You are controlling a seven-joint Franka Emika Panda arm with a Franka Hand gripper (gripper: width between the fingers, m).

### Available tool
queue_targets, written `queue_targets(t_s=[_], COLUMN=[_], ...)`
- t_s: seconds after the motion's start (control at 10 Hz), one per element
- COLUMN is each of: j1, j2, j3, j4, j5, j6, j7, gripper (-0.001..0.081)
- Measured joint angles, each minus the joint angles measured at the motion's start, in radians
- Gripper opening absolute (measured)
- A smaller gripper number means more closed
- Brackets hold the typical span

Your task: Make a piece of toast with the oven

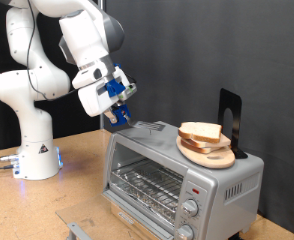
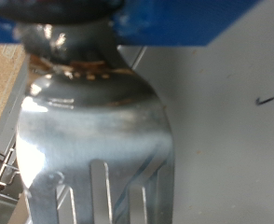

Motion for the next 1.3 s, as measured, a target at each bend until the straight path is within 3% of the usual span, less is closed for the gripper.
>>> queue_targets(t_s=[0.3,0.7,1.3], j1=[-0.011,-0.012,-0.011], j2=[0.088,0.157,0.177], j3=[0.018,0.021,0.021], j4=[0.05,0.103,0.142], j5=[-0.004,-0.014,-0.013], j6=[0.06,0.094,0.097], j7=[0.01,0.01,0.004], gripper=[0.0383,0.0383,0.0383])
